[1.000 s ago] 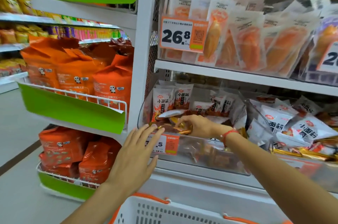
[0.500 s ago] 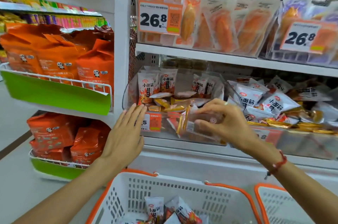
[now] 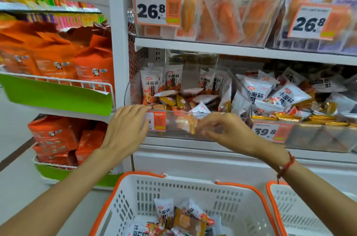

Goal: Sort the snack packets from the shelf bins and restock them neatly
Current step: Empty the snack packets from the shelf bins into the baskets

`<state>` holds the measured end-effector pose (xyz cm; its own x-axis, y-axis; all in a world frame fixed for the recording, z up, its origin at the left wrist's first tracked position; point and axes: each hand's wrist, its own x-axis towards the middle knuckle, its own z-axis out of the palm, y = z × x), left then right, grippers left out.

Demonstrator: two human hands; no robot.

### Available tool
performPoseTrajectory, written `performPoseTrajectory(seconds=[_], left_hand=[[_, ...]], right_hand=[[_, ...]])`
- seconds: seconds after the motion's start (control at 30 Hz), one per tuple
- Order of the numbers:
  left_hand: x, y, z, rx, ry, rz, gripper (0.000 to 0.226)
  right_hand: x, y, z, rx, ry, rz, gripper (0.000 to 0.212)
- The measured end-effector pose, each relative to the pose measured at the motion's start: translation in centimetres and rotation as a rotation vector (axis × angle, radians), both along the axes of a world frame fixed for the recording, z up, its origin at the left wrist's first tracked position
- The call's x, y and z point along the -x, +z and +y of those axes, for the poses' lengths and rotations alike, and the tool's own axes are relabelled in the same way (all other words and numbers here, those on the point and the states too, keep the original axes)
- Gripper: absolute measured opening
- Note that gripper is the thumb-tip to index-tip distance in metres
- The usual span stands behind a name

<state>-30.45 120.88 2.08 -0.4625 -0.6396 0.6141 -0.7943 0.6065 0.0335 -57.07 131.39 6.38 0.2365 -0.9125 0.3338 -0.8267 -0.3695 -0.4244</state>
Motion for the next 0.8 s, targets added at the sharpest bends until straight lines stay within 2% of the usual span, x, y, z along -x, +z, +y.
performPoseTrajectory(seconds=[0.13, 0.23, 0.33, 0.43, 0.57, 0.63, 0.73, 0.8], left_hand=[[2.3, 3.3, -1.9, -0.056, -0.016, 0.202, 0.028], [4.9, 4.7, -5.0, -0.128, -0.005, 0.212, 0.032], [7.1, 5.1, -9.2, -0.184, 0.023, 0.077, 0.044], [8.4, 5.9, -11.1, -0.247, 0.055, -0.095, 0.070], [9.9, 5.6, -14.1, -0.302, 0.308, -0.367, 0.089], [10.7, 5.6, -15.1, -0.294, 0.425, -0.392, 0.079], [11.5, 6.6, -14.5, -0.170, 0.526, -0.483, 0.046], [11.7, 7.2, -13.8, -0.137, 0.502, -0.544, 0.040]], right_hand=[[-0.2, 3.0, -4.3, 0.111, -0.110, 0.134, 0.021], [-0.1, 4.1, -8.9, 0.084, -0.226, 0.298, 0.037], [0.7, 3.5, -13.9, -0.094, -0.414, 0.553, 0.066], [1.9, 2.2, -16.9, -0.219, -0.506, 0.600, 0.101], [3.4, 1.3, -21.1, -0.234, -0.638, 0.626, 0.119], [3.9, 1.0, -22.2, -0.261, -0.627, 0.577, 0.110], [3.5, 0.1, -22.7, -0.163, -0.581, 0.661, 0.065], [2.5, -0.2, -22.4, -0.091, -0.547, 0.727, 0.049]])
